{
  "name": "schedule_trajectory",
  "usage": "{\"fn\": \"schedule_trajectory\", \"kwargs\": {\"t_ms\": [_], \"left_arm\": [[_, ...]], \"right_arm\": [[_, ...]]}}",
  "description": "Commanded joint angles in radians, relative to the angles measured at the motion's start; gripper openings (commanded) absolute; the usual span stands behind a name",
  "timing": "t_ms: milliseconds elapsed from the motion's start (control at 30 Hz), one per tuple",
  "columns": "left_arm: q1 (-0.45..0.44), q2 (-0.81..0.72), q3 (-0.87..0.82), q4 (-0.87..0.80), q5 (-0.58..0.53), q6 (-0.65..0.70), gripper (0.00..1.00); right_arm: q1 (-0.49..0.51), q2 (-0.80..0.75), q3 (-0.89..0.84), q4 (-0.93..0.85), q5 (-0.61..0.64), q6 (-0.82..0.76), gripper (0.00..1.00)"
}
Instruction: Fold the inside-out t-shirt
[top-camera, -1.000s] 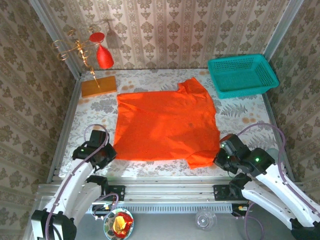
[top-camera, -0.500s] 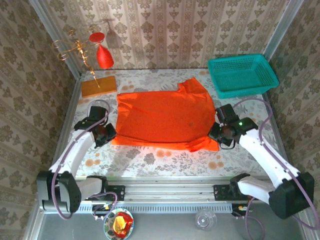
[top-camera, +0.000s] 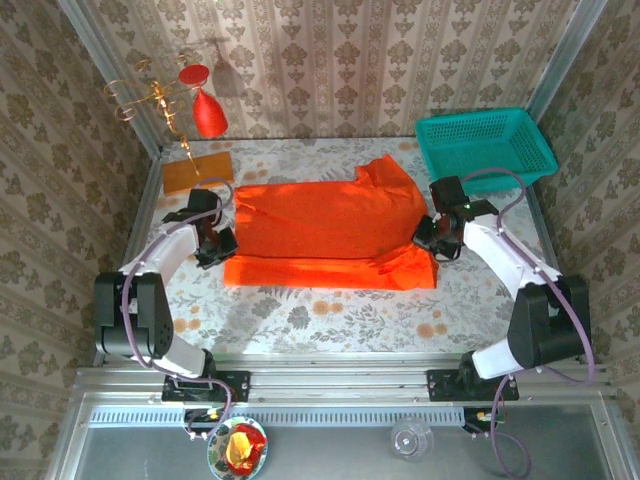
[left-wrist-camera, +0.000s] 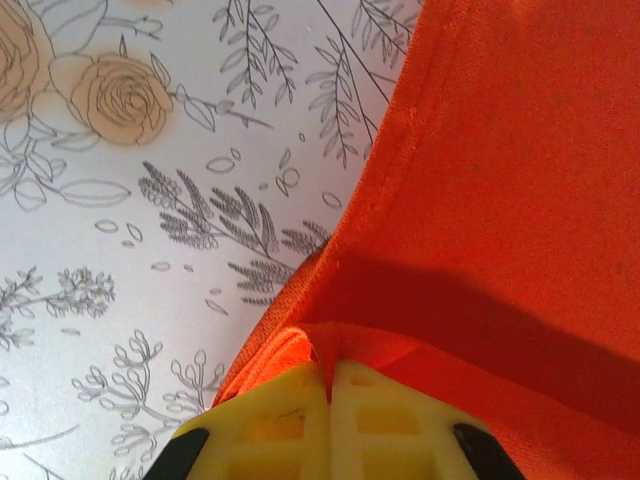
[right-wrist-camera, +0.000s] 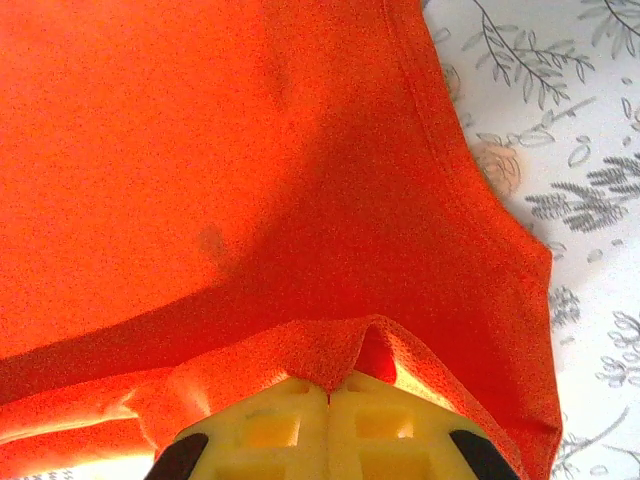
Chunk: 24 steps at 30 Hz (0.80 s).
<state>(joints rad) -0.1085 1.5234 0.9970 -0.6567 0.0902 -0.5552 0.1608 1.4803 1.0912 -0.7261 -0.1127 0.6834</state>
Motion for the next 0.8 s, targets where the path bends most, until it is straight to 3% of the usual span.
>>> {"fn": "schedule_trajectory", "kwargs": {"t_ms": [0,333,433,567,767], "left_arm": [[0.019,0.041,0.045,0.004,-0.011,0.051,0.0],[0.027,0.127,0.087,0.054,-0.007,0.073,0.05],[0.027,0.096,0.093,0.063,-0.03,0.074,0.15],[0.027,0.012,0.085,0.045,-0.04,0.079,0.32],[-0.017,-0.076,0.024,0.021,0.047,0.075,0.37]], "right_arm": [[-0.011,0.05,0.045,0.023,-0.025,-0.037,0.0],[-0.024,0.17,0.13,0.025,-0.002,-0.059,0.0],[-0.024,0.185,0.159,0.01,0.025,-0.067,0.02],[-0.023,0.144,0.15,-0.006,0.042,-0.058,0.34],[0.004,0.025,0.018,0.009,-0.018,-0.026,0.46]]}}
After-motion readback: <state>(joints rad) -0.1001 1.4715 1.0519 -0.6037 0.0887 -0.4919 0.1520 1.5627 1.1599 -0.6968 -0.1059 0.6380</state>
